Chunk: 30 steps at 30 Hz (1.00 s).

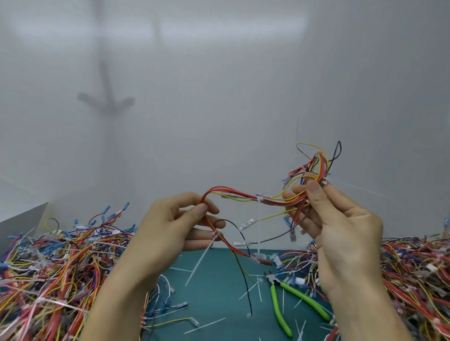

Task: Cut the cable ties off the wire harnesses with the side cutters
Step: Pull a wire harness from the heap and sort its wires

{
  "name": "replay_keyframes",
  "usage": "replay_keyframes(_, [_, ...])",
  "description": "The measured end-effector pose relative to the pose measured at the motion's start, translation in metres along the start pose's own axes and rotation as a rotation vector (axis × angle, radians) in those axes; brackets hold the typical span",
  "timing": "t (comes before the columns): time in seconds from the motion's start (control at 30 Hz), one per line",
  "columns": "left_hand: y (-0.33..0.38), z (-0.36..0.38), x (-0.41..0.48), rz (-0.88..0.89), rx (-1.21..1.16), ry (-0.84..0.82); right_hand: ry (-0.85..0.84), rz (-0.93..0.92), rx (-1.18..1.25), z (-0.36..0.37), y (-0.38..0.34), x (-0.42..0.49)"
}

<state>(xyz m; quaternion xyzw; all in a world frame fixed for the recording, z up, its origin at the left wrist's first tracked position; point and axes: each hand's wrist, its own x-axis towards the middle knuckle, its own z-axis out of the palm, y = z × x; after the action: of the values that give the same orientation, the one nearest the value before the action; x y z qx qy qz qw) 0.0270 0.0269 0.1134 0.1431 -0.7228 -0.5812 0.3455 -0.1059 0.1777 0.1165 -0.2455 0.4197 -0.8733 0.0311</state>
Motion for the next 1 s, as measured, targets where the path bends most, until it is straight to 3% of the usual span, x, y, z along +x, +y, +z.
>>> replay_keyframes(0.3, [0.004, -0.001, -0.002, 0.016, -0.127, -0.03, -0.049, 0.004, -0.025, 0.001, -0.001, -0.001])
replay_keyframes(0.63, [0.002, -0.003, -0.001, 0.008, -0.097, -0.055, -0.067, 0.016, -0.02, -0.001, 0.0, -0.001])
replay_keyframes(0.73, [-0.007, -0.004, 0.001, -0.056, 0.106, -0.082, -0.084, -0.013, -0.054, -0.003, -0.001, 0.0])
replay_keyframes(0.87, [-0.023, -0.004, 0.005, -0.131, 0.602, -0.161, -0.101, -0.093, -0.086, -0.003, 0.0, 0.001])
replay_keyframes(1.0, [-0.025, 0.004, 0.007, -0.037, 0.846, -0.269, -0.131, -0.17, -0.164, -0.003, 0.007, 0.002])
